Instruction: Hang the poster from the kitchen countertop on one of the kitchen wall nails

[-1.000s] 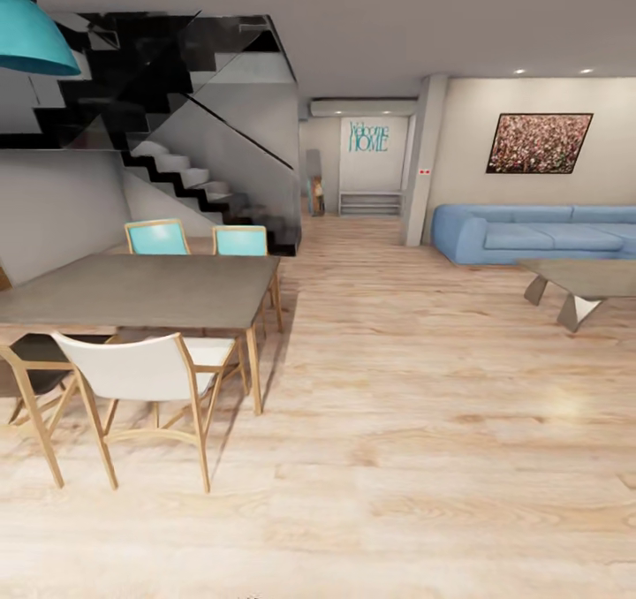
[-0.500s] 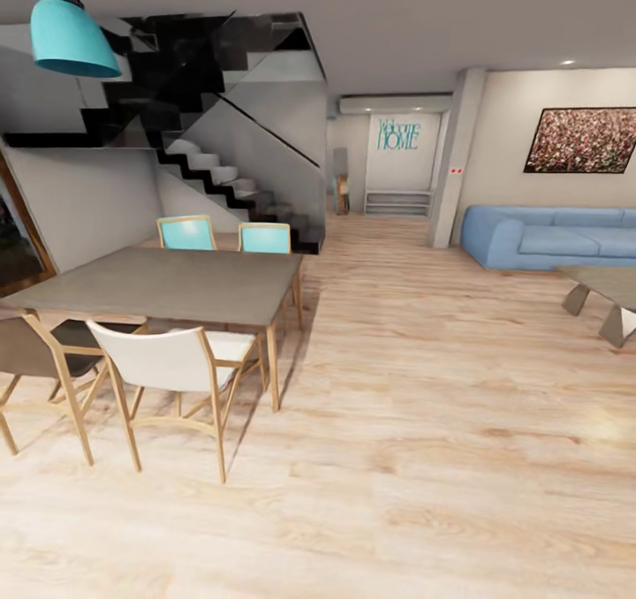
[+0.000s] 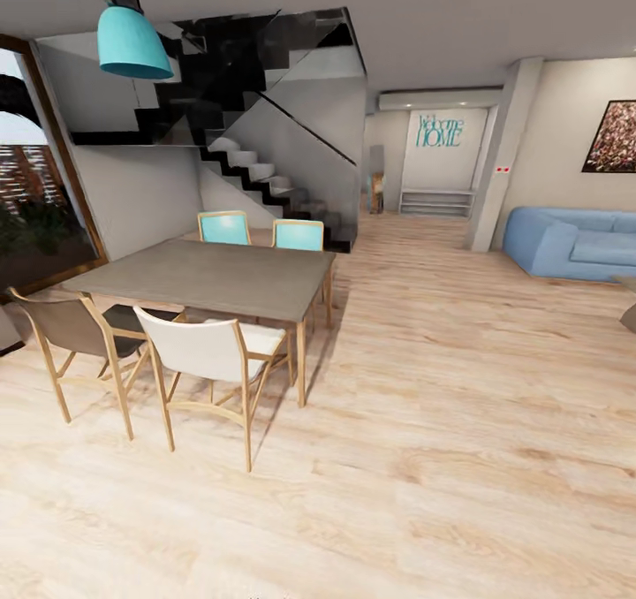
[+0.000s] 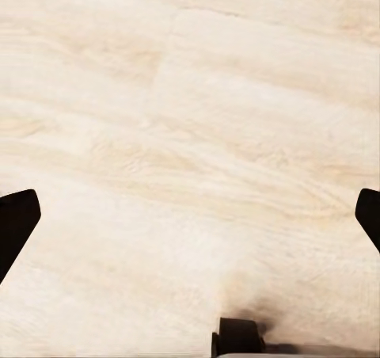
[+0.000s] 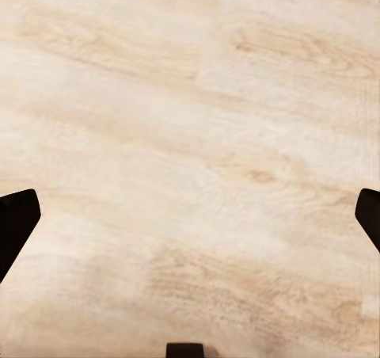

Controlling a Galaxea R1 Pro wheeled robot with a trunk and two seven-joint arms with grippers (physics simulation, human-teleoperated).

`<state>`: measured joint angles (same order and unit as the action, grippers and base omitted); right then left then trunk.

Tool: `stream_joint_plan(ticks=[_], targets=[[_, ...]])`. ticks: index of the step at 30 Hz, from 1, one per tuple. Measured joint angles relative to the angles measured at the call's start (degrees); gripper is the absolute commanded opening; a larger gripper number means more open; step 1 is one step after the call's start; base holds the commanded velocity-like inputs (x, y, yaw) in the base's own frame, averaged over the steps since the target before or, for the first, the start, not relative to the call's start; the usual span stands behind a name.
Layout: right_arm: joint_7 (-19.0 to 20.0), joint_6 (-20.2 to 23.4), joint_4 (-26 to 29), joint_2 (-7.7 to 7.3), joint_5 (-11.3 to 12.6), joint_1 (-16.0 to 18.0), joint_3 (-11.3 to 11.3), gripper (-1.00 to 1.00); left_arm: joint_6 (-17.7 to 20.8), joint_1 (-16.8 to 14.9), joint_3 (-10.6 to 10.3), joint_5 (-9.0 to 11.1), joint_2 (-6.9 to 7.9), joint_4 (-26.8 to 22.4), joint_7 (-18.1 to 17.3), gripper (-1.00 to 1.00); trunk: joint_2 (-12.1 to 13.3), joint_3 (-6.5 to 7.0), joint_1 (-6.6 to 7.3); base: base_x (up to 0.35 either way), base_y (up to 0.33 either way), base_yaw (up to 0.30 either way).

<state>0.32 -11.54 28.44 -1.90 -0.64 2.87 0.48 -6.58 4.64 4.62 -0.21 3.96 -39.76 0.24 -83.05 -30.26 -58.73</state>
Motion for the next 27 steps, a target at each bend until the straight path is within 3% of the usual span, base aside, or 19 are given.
stream_joint_plan(ticks=[8,16,27], targets=[[0.1,0.0,0.0,-0.01,0.0,0.0,0.0,1.00,0.0,0.0,0.0,0.0,0.00,0.0,0.0,1.00,0.0,-0.27,0.01,0.011,-0.012,0.251],[0.0,0.0,0.0,0.00,0.0,0.0,0.0,1.00,0.0,0.0,0.1,0.0,0.00,0.0,0.0,1.00,0.0,-0.49,0.02,0.145,-0.159,0.132],[0.3,0.1,-0.5,0.00,-0.2,0.0,0.2,1.00,0.0,0.0,0.1,0.0,0.00,0.0,0.0,1.00,0.0,-1.00,0.00,0.022,-0.024,0.163]])
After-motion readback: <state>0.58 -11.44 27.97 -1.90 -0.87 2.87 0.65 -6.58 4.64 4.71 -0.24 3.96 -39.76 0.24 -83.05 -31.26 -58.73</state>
